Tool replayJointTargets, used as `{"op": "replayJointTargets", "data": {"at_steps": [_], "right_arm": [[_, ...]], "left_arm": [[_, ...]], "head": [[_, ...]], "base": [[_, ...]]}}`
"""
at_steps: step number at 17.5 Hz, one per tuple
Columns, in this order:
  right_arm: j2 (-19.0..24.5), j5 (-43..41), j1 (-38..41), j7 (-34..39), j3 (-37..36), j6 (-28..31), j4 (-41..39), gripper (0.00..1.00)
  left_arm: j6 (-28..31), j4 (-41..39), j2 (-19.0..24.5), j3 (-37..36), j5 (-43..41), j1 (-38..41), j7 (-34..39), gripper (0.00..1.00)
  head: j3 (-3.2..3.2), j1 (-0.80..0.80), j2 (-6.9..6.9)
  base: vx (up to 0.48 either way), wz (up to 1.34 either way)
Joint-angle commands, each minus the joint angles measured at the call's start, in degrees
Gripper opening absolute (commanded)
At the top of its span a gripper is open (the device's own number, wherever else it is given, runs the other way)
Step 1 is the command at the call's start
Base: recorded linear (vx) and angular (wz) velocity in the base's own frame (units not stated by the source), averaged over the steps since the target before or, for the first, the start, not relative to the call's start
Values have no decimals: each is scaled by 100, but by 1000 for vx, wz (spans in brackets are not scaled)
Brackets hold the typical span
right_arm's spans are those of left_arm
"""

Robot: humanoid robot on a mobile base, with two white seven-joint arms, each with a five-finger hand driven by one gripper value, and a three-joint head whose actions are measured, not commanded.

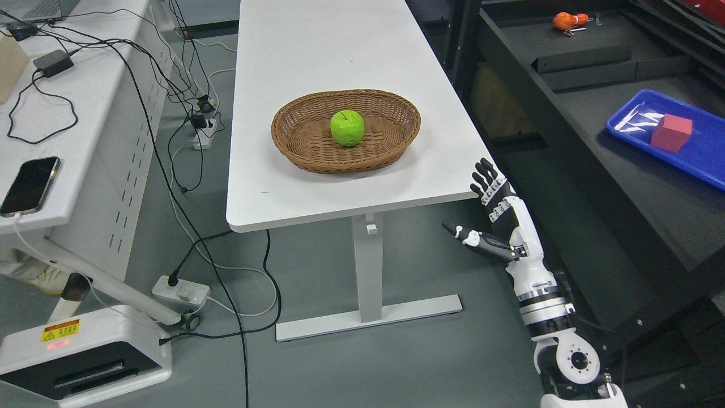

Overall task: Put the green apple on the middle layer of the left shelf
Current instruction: 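Reach the right hand forward toward the wicker basket on the table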

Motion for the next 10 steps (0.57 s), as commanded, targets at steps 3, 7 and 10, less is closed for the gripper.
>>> {"op": "replayJointTargets", "data": {"at_steps": [3, 7, 10], "right_arm": [[-100, 8, 0, 37, 20, 99, -2, 100], [-100, 51, -52, 115, 55, -32, 15, 100], [-1052, 3535, -684, 230, 1019, -340, 33, 100]], "left_arm": [[3, 0, 100, 0, 0, -1, -3, 100], [3, 8, 100, 0, 0, -1, -3, 100], [3, 0, 100, 0, 0, -1, -3, 100]], "head": [[0, 0, 0], [0, 0, 0], [0, 0, 0]], "base": [[-163, 28], [-84, 39], [-43, 1]]}}
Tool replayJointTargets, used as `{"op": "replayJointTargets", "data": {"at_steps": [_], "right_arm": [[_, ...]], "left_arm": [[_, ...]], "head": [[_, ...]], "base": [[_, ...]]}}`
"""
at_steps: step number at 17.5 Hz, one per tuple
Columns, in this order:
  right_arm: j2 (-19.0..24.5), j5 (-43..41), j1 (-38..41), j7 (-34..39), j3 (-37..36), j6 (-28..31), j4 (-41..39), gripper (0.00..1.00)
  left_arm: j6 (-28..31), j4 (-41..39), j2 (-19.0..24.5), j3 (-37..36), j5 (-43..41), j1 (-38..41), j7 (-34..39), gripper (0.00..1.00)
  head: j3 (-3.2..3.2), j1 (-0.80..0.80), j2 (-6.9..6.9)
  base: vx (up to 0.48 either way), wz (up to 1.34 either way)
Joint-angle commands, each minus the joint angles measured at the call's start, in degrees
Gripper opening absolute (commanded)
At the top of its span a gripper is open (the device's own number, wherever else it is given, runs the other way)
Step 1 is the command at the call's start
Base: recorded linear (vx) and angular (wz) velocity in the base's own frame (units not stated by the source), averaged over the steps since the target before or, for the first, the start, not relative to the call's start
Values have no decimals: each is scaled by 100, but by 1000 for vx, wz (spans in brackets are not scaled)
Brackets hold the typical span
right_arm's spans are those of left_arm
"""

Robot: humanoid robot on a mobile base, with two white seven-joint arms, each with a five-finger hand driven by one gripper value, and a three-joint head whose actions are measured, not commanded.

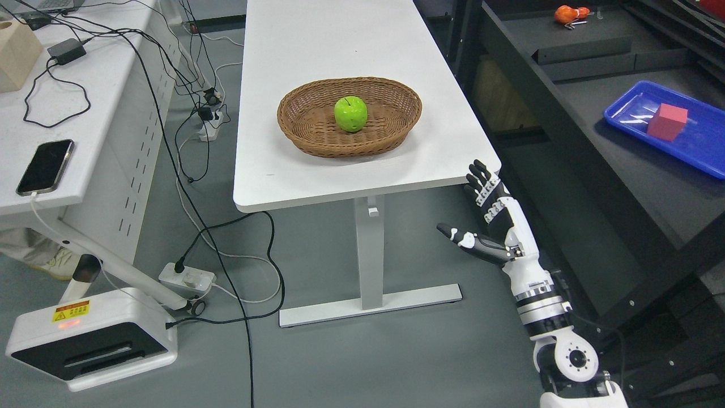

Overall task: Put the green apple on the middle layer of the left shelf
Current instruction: 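Reach the right hand forward toward the wicker basket on the table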

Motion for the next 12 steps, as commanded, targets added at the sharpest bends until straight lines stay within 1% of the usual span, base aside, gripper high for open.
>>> {"op": "replayJointTargets", "data": {"at_steps": [1, 2, 3, 5, 7, 8, 9, 11, 12], "right_arm": [[-1030, 4371, -673, 62, 934, -314, 26, 100], [-1066, 4672, -814, 105, 935, -288, 26, 100], [-1110, 4457, -859, 105, 917, -340, 17, 100], [-1119, 3450, -972, 123, 734, -804, 8, 100], [-1207, 3488, -1175, 289, 837, -727, 17, 100], [-1242, 3610, -1245, 612, 986, -701, 25, 100], [-1268, 3611, -1342, 772, 996, -675, 34, 100], [-1400, 3664, -1587, 896, 1066, -639, 60, 100], [-1426, 3716, -1797, 940, 1214, -613, 183, 100]], "left_arm": [[-8, 0, 100, 0, 0, 0, -4, 100], [-8, 0, 100, 0, 0, 0, -4, 100], [1, 0, 100, 0, 0, 0, -4, 100], [1, 0, 100, 0, 0, 0, -4, 100], [1, 0, 100, 0, 0, 0, 4, 100], [-8, 0, 100, 0, 0, 0, -4, 100], [1, 0, 100, 0, 0, 0, 4, 100], [1, 0, 100, 0, 0, 0, -4, 100], [-8, 8, 100, 0, 0, 0, -4, 100]], "head": [[0, 0, 0], [0, 0, 0], [0, 0, 0], [0, 0, 0], [0, 0, 0], [0, 0, 0], [0, 0, 0], [0, 0, 0], [0, 0, 0]], "base": [[-21, -7], [-21, -7], [-16, 18], [-13, 16], [18, 0], [84, -25], [84, -25], [129, -37], [170, -41]]}}
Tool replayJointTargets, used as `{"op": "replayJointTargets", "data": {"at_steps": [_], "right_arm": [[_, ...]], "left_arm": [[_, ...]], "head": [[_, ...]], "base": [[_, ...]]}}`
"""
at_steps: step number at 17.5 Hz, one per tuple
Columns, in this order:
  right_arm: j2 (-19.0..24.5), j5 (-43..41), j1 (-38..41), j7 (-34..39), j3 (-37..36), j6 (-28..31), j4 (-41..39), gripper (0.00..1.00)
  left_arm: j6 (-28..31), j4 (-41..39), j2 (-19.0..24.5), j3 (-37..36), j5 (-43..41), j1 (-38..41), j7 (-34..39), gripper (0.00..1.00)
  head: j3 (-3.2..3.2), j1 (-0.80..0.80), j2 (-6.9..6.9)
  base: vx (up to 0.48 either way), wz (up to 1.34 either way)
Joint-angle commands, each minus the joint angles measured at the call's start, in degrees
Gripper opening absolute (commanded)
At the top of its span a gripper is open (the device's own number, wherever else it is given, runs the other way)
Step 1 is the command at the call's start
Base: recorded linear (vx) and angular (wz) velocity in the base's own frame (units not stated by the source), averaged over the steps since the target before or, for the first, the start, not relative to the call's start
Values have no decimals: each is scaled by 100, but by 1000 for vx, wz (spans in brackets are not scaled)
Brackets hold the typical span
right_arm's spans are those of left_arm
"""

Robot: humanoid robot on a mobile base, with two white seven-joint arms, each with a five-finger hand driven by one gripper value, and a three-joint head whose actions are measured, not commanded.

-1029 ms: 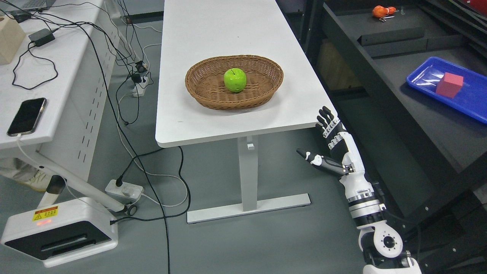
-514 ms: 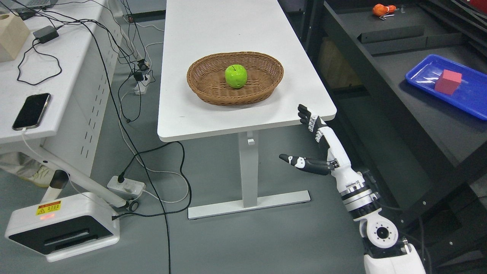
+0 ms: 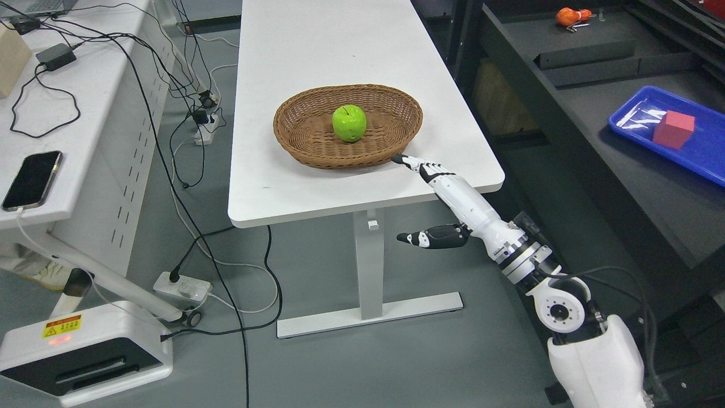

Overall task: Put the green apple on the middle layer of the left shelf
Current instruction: 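Lower the right hand into the basket over the green apple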

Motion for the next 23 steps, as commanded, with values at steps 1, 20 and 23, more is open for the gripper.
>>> {"op": "replayJointTargets", "data": {"at_steps": [1, 20, 23], "right_arm": [[-546, 408, -756, 257, 647, 158, 250, 100], [-554, 487, -1715, 767, 1604, 519, 1595, 99], [-721, 777, -1646, 767, 1861, 431, 1684, 99]], "left_arm": [[-4, 8, 100, 0, 0, 0, -5, 100], [-4, -1, 100, 0, 0, 0, -5, 100], [-4, 8, 100, 0, 0, 0, -5, 100]], "head": [[0, 0, 0], [0, 0, 1], [0, 0, 1]], "base": [[170, -41], [211, 83], [212, -143]]}}
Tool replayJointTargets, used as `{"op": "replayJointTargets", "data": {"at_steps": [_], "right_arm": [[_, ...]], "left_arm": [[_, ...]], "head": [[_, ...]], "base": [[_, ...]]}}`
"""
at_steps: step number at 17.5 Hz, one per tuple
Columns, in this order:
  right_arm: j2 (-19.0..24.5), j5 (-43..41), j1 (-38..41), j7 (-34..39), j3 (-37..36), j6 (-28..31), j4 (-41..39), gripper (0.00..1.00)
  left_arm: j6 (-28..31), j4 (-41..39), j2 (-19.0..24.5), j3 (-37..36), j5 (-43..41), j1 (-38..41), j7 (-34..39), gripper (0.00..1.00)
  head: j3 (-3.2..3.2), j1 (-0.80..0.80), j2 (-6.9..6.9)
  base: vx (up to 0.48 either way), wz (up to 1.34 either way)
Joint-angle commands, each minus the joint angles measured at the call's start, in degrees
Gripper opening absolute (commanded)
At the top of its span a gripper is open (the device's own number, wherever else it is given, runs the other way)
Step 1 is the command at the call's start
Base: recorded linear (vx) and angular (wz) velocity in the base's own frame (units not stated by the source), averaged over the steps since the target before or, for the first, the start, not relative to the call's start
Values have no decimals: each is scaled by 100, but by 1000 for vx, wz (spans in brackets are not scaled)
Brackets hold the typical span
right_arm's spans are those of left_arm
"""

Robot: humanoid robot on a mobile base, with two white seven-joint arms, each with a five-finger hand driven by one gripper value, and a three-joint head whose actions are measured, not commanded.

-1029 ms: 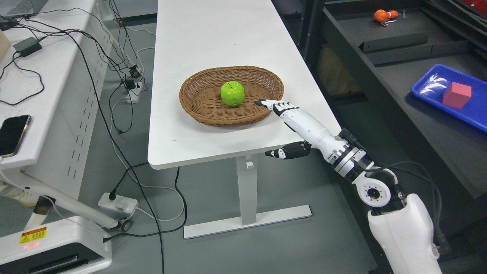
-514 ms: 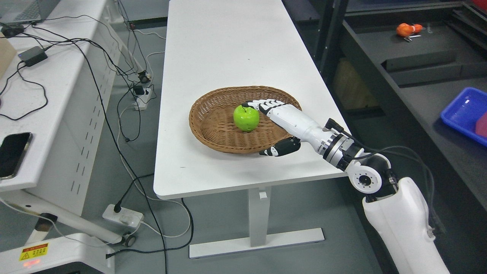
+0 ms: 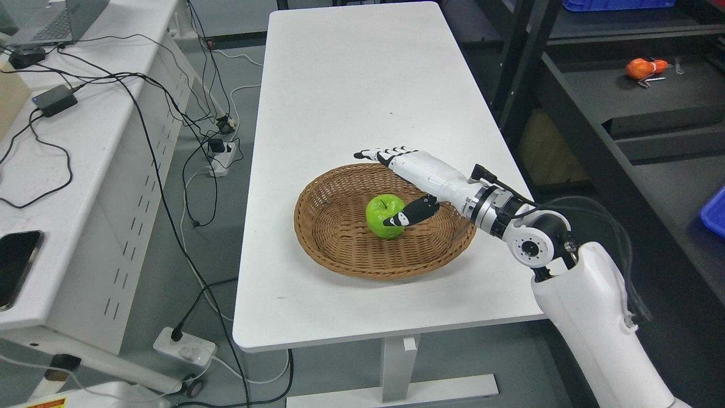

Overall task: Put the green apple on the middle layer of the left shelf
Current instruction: 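Lower the right hand into the basket over the green apple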

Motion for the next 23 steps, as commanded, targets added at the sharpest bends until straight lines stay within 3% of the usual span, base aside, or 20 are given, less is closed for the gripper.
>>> {"op": "replayJointTargets", "data": {"at_steps": [1, 5, 11, 17, 23], "right_arm": [[-324, 254, -65, 19, 673, -175, 733, 99], [-755, 236, 59, 27, 953, -598, 724, 99], [-729, 175, 112, 63, 1077, -702, 706, 100], [-852, -264, 77, 229, 1042, -1686, 575, 100], [-800, -265, 24, 273, 1077, -1679, 566, 100]], "left_arm": [[-7, 0, 100, 0, 0, 1, 0, 100], [1, 0, 100, 0, 0, 1, 0, 100], [1, 0, 100, 0, 0, 1, 0, 100], [1, 0, 100, 0, 0, 1, 0, 100], [1, 0, 100, 0, 0, 1, 0, 100]], "head": [[0, 0, 0], [0, 0, 0], [0, 0, 0], [0, 0, 0], [0, 0, 0]], "base": [[159, -284], [138, -226], [116, -96], [55, -26], [21, 0]]}}
